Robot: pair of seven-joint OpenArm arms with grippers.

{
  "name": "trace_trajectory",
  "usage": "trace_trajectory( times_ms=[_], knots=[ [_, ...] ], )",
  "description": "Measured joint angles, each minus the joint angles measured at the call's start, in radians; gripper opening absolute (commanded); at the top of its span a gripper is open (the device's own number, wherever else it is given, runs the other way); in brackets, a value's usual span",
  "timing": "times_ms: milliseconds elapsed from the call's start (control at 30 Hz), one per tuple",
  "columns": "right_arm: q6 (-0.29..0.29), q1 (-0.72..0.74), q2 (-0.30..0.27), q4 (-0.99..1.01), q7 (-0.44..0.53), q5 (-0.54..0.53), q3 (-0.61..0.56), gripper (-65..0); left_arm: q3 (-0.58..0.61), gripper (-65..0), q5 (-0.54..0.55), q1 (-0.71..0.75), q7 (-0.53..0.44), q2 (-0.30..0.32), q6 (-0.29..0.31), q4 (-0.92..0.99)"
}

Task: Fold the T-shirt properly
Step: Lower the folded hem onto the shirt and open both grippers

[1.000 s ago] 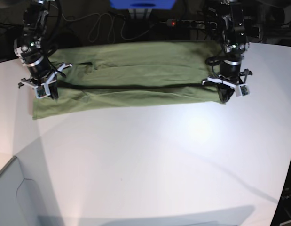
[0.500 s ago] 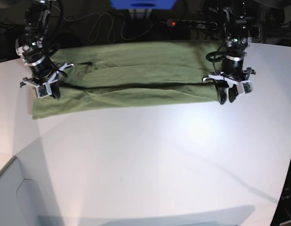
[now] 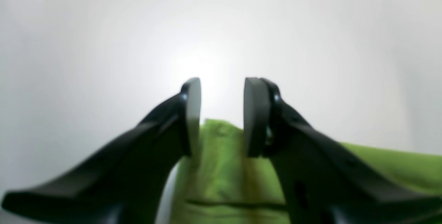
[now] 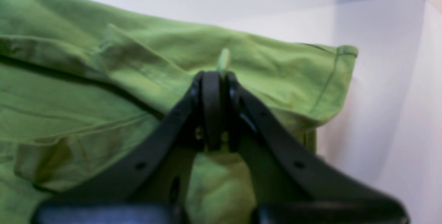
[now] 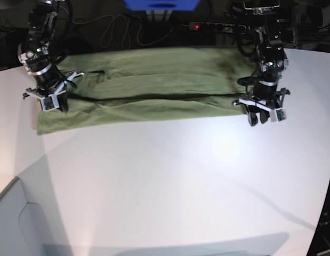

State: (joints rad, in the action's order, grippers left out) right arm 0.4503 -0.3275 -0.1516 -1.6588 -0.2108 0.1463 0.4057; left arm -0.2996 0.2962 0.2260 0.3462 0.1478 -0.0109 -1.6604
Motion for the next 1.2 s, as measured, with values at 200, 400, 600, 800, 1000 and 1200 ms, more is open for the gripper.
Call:
trace_trajectory(
  times_ms=[200, 400, 600, 800, 1000, 1200],
  knots=[
    [0.000, 0.002, 0.000, 0.000, 0.001, 0.000, 0.000, -65.0, -0.002, -44.7, -0.001, -0.002, 0.033, 0.002, 0.000, -0.003],
    [0.000, 0.003, 0.000, 0.000, 0.000, 0.000, 0.000, -65.0, -0.002, -44.7, -0.002, -0.003, 0.040, 0.002, 0.000, 0.002],
    [0.000, 0.003, 0.000, 0.000, 0.000, 0.000, 0.000, -65.0, 0.005, -44.7, -0.085, -0.007, 0.036, -0.006, 0.000, 0.023],
    [0.000, 0.003, 0.000, 0.000, 0.000, 0.000, 0.000, -65.0, 0.005, -44.9, -0.095, -0.027, 0.040, -0.007, 0.000, 0.058],
    [0.000, 0.003, 0.000, 0.000, 0.000, 0.000, 0.000, -65.0, 0.007, -45.3, -0.095, -0.027, 0.040, -0.007, 0.000, 0.058],
    [0.000, 0.003, 0.000, 0.000, 0.000, 0.000, 0.000, -65.0, 0.007, -55.0, -0.091, -0.030, 0.040, -0.010, 0.004, 0.065]
  ],
)
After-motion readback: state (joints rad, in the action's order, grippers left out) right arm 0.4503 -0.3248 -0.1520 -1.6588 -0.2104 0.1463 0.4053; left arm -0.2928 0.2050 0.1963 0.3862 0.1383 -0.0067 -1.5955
